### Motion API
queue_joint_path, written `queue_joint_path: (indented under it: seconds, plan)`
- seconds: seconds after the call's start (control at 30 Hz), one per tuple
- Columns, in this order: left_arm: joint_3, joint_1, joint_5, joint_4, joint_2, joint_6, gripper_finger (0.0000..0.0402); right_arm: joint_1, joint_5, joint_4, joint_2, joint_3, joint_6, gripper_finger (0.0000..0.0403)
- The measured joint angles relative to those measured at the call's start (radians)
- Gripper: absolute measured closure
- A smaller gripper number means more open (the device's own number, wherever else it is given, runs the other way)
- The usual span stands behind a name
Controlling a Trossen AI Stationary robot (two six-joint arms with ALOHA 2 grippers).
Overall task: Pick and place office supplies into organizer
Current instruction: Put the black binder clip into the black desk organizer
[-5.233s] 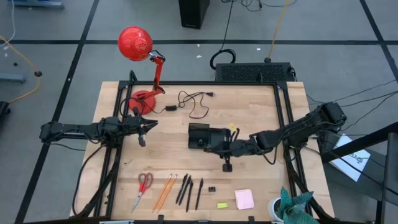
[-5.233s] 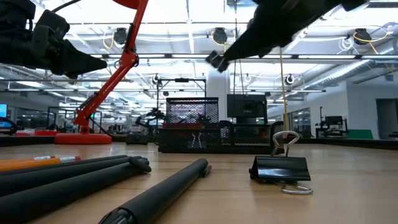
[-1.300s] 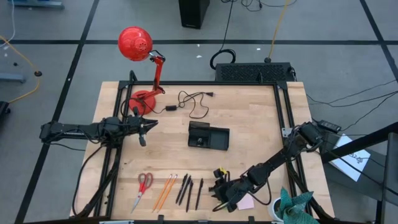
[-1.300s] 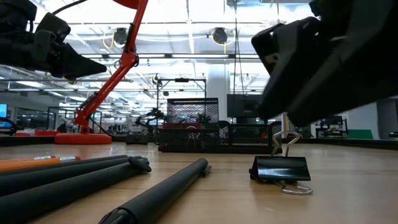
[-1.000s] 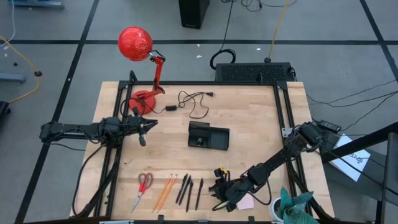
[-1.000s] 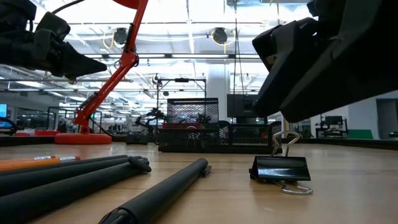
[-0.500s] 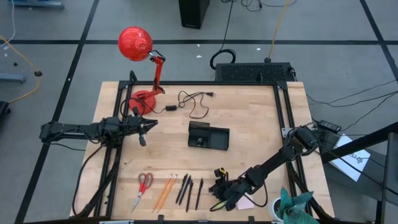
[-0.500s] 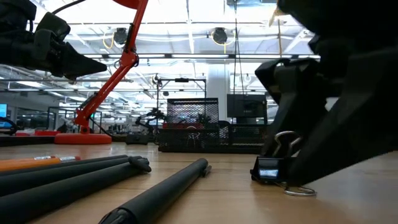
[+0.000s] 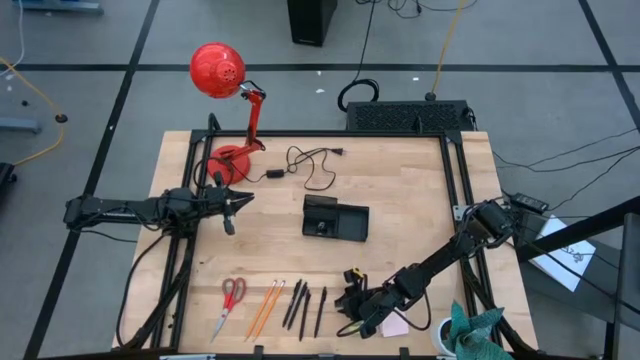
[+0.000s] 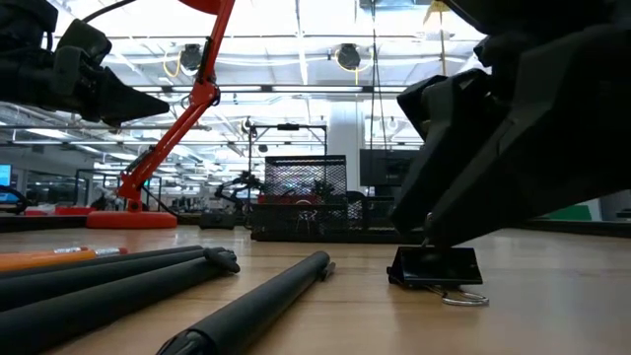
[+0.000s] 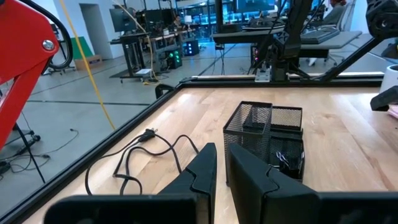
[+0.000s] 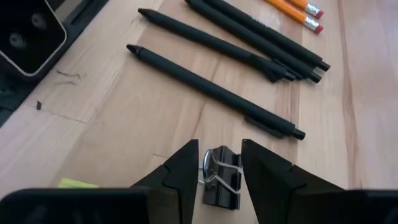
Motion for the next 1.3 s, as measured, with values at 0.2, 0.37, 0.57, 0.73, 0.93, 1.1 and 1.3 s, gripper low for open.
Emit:
queue_joint_path:
  seconds: [0.2,0.37,0.57,0.73,0.93,1.1,1.3]
  plan:
    - [0.000,0.000,0.000,-0.004,0.000,0.000,0.0355,-0.001,-0.020,-0.015,0.000,0.000,0.035,0.0361]
    - [0.000,0.000,0.000,-0.008,0.000,0.000,0.0355,-0.004,-0.053,-0.018,-0.003,0.002,0.037,0.0394]
    - [0.000,0.000,0.000,-0.007,0.000,0.000,0.0355,-0.037,-0.053,-0.035,-0.031,0.000,-0.014,0.0400]
    - [0.000,0.000,0.000,-0.007,0.000,0.000,0.0355,-0.089,-0.026,-0.029,-0.096,0.000,-0.107,0.0400]
    - [0.000,0.000,0.000,-0.008,0.000,0.000,0.0355,-0.158,0.006,0.016,-0.208,0.000,-0.236,0.0400]
    - [0.000,0.000,0.000,-0.007,0.000,0.000,0.0355,-0.239,0.018,0.014,-0.284,0.000,-0.278,0.0401]
    - [0.000,0.000,0.000,-0.008,0.000,0.000,0.0355,-0.357,0.027,0.004,-0.269,0.000,-0.225,0.0402]
